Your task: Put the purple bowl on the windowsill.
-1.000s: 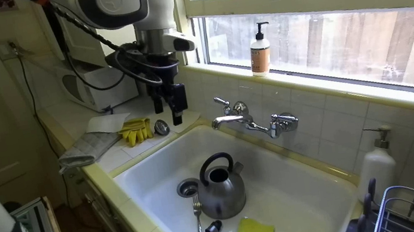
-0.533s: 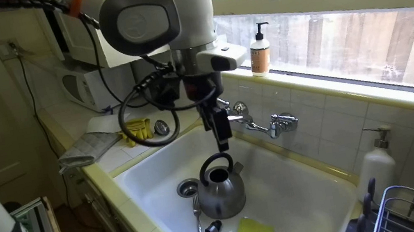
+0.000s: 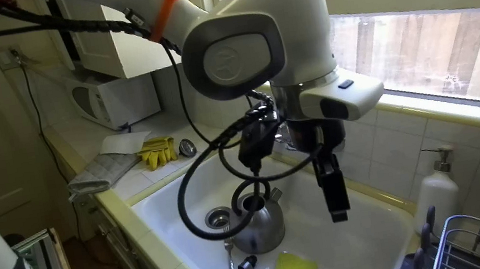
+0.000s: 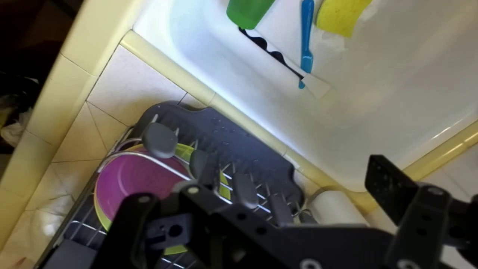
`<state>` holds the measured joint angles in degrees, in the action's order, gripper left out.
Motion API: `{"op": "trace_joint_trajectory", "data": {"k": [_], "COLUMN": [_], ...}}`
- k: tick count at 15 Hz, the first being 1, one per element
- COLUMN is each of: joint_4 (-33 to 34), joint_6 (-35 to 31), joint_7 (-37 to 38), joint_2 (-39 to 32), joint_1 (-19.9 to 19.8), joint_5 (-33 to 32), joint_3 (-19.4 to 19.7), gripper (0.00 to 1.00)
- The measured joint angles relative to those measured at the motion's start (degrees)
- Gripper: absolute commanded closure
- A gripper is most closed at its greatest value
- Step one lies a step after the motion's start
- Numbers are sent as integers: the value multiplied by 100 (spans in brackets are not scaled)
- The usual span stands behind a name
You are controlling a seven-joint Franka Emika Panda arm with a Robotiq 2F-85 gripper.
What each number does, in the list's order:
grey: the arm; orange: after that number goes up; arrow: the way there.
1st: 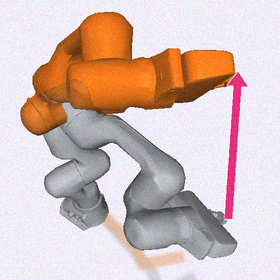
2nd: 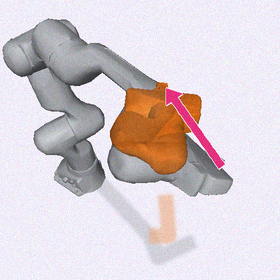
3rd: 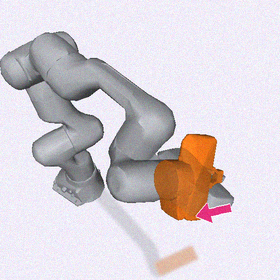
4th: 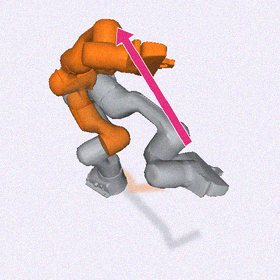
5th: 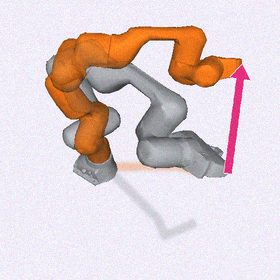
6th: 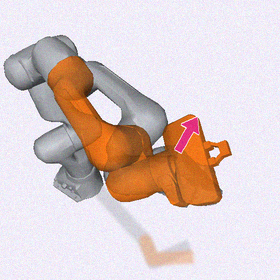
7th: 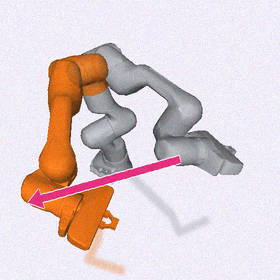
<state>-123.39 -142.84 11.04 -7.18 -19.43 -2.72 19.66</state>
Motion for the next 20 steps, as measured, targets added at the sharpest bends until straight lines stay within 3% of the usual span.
{"op": "trace_joint_trajectory", "data": {"k": [4,20], "joint_4": [390,450], "joint_6": [0,0], "joint_7": [152,207], "joint_2": [-519,-546], "joint_1": [-55,-54], "joint_5": [290,311], "joint_3": [36,32], "gripper": [0,0]}}
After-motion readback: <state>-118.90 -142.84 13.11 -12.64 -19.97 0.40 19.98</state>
